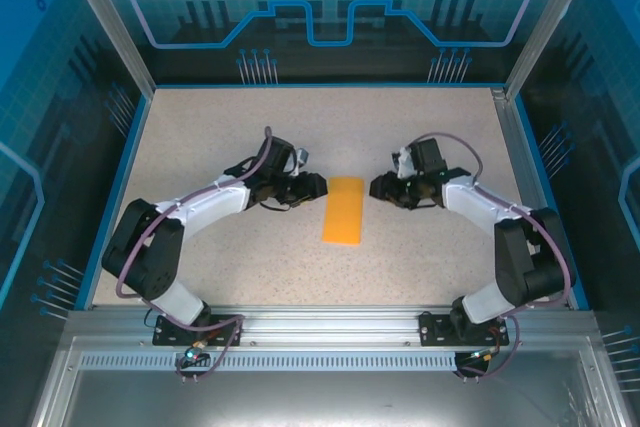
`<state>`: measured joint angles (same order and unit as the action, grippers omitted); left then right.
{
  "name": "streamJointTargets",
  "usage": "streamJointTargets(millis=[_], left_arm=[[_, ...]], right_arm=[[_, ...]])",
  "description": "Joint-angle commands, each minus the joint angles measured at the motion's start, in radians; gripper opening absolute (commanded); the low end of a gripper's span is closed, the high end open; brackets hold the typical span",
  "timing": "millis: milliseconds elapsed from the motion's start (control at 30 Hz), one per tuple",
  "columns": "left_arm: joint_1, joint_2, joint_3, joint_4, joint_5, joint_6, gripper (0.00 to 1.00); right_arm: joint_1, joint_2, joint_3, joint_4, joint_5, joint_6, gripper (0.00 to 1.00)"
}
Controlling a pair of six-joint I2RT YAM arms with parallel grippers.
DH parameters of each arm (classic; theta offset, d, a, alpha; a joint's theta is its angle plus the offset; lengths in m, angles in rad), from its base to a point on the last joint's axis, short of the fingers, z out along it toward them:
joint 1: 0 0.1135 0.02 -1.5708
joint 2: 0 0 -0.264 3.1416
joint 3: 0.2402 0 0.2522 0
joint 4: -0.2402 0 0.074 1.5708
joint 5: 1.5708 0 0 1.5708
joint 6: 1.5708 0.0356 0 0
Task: Fold a paper plane with a square sheet of paper (pick it up from the middle)
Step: Fold the square sheet of paper in half at the center of the table.
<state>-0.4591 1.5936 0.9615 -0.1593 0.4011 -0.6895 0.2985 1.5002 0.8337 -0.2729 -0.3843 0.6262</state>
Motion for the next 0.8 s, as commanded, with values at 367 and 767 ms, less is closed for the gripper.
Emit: streamJointTargets(millis=[367,767], left_arm=[[0.037,0.095,-0.075,0.156,0.176,-0.087,0.59],[0.021,0.179,-0.010,0.138,0.182,-0.088,0.60]], right_arm=[[0.180,0.072,-0.018,0.078,0.080,0.118,0.43],[0.185,0.153,0.007,0.089,0.046,0.102,0.42]])
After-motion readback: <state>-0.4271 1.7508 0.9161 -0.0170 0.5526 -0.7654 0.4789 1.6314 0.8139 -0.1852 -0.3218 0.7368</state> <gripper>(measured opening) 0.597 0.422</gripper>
